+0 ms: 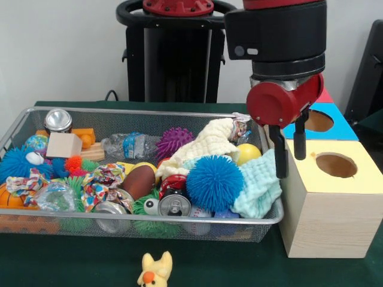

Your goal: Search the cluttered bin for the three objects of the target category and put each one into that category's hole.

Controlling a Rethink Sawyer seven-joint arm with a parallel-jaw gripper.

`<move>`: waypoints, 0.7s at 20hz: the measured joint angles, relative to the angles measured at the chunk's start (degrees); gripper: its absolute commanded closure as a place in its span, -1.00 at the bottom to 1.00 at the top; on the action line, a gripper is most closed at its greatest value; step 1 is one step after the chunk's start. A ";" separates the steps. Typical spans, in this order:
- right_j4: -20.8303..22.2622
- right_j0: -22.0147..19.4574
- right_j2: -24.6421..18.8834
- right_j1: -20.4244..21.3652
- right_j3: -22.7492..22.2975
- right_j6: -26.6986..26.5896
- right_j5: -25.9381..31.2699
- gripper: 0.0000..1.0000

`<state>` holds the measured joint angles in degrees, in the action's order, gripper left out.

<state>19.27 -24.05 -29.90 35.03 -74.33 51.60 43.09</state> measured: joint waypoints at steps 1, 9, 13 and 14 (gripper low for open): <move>-0.38 0.51 0.64 -0.06 1.12 0.29 0.90 -1.00; -5.09 2.41 7.47 -0.27 3.49 7.02 3.28 -1.00; -6.76 2.34 10.57 -0.24 2.79 11.71 3.11 -1.00; -7.14 2.29 11.39 -0.21 2.44 13.04 2.94 -1.00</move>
<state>12.14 -21.77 -18.51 34.82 -71.88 64.64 46.03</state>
